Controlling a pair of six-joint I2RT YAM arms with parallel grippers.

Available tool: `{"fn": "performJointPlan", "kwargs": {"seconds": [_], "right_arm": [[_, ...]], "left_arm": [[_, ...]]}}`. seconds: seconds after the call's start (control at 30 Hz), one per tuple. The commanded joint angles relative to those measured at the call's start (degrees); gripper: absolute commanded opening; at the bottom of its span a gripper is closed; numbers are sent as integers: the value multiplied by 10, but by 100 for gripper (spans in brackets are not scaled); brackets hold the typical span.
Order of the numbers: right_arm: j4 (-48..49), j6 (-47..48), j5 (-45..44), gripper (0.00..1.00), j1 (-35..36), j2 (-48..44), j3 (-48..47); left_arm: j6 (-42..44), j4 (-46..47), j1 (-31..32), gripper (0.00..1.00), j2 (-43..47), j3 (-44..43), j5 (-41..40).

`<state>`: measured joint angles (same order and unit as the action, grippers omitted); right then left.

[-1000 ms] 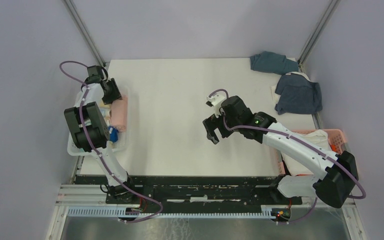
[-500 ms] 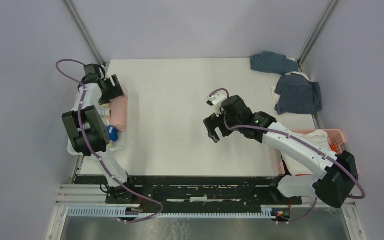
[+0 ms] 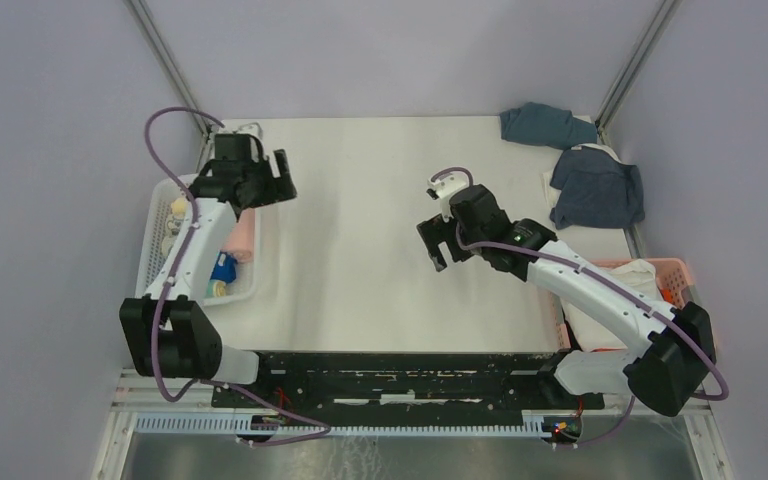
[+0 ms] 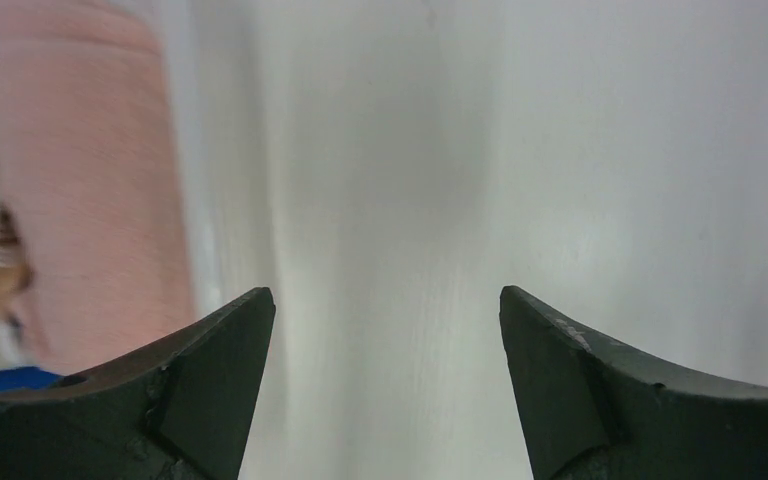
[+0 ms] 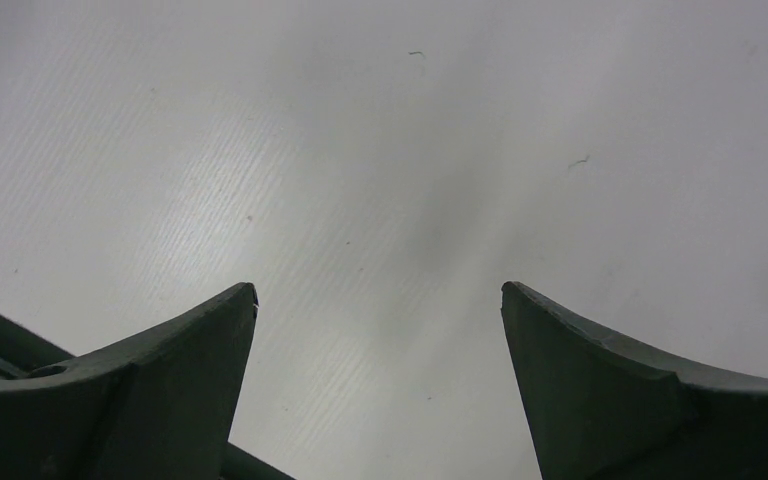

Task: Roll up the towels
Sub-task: Pick up the towel at the corner of the board.

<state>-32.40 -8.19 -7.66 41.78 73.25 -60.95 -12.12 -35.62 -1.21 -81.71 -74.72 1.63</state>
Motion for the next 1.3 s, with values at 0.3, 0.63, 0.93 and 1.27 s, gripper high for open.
{"fn": "performJointPlan", "kwargs": {"seconds": [0.3, 0.63, 0.93, 1.27], "right_arm": [[-10, -69, -140, 100, -45, -14, -7], [-43, -111, -186, 100, -122, 16, -39], [-60, -152, -198, 100, -244, 69, -96], [-37, -178, -123, 87, -430, 201, -168]], "left_arm": [[-95, -22, 154, 90, 24, 188, -122], [-126, -29, 86, 92, 81, 236, -180], [-94, 17, 49, 93, 145, 262, -95], [-45, 103, 53, 93, 212, 285, 55]]}}
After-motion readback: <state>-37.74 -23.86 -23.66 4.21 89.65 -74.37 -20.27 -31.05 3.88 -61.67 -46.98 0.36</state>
